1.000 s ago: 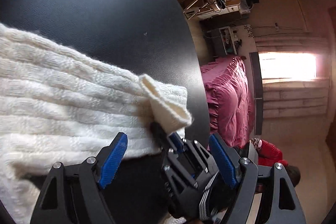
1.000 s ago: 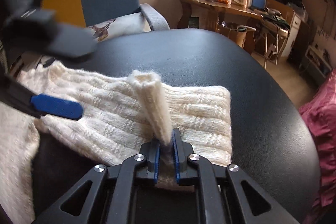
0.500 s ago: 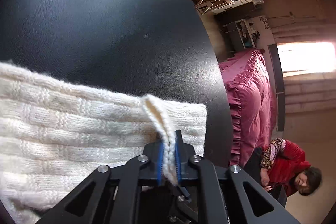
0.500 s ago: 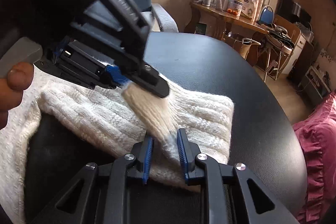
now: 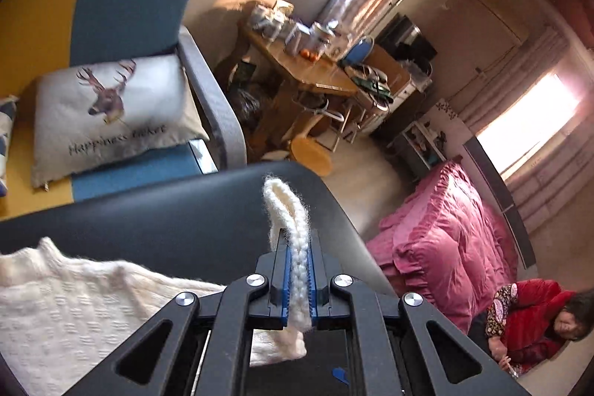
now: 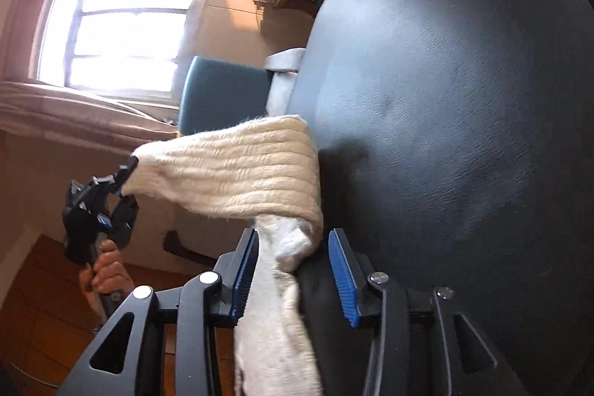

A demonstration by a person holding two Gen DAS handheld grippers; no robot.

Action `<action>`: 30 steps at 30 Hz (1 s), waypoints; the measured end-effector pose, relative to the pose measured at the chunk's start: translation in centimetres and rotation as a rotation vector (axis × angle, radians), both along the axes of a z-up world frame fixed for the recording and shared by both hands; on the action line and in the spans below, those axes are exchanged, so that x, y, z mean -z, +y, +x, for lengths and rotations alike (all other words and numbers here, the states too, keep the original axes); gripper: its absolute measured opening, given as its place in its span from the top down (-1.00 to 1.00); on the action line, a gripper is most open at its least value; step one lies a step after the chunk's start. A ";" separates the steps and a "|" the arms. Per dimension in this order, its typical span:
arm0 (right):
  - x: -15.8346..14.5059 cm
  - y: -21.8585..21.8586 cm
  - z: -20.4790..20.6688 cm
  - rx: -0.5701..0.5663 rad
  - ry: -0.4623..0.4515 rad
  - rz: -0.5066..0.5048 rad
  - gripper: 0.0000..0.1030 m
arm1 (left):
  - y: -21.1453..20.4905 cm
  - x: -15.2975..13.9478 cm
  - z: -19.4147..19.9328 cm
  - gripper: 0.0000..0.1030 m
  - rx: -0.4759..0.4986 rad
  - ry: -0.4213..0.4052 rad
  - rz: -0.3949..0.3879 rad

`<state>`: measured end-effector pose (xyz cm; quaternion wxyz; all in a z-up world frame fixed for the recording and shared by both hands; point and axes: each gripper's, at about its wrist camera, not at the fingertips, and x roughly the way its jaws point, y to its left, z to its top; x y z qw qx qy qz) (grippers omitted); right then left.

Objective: Fold clothes
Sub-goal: 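Carry the sleeve across the sweater body with the left gripper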

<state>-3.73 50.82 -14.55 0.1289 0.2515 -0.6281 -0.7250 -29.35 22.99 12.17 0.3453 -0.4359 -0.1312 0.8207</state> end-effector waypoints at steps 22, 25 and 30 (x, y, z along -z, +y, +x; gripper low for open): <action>4.0 -18.5 -14.1 -0.023 -0.074 -0.357 -1.00 | -30.7 -2.4 4.0 0.86 -0.313 0.107 0.144; 3.4 -18.8 -15.0 -0.036 -0.083 -0.263 -1.00 | -34.1 3.1 4.0 0.86 -0.375 0.030 0.108; 2.0 -19.5 -15.5 -0.109 -0.111 -0.107 -1.00 | -38.0 14.3 3.5 0.86 -0.466 -0.171 0.026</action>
